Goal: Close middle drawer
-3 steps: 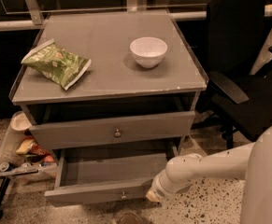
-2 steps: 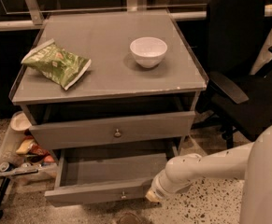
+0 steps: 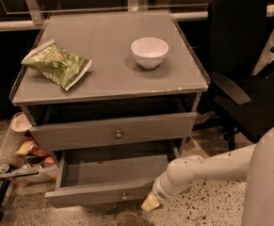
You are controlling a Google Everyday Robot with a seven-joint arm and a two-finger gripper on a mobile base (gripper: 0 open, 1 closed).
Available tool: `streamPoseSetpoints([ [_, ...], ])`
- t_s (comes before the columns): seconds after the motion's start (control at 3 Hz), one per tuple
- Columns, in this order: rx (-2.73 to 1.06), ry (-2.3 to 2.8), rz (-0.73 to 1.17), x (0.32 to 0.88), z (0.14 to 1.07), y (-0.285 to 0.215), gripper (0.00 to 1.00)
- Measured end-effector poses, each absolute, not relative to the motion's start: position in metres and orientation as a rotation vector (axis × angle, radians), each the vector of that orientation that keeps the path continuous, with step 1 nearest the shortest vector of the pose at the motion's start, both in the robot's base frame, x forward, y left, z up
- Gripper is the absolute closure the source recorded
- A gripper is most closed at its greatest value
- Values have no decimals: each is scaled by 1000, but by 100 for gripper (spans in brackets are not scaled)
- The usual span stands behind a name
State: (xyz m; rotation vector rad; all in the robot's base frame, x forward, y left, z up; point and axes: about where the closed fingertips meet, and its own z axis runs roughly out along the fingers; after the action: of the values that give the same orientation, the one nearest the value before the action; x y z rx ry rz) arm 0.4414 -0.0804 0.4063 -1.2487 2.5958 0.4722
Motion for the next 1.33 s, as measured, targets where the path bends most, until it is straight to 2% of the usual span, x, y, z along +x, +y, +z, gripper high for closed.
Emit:
streamPoseSetpoints([
  [0.33,-1249,2596,472,441,406,-80,0],
  [0.67,-1249,2596,472,441,406,-80,0],
  [1.0,-1249,2596,472,441,406,-80,19],
  [1.33,-1249,2596,472,441,406,-80,42],
])
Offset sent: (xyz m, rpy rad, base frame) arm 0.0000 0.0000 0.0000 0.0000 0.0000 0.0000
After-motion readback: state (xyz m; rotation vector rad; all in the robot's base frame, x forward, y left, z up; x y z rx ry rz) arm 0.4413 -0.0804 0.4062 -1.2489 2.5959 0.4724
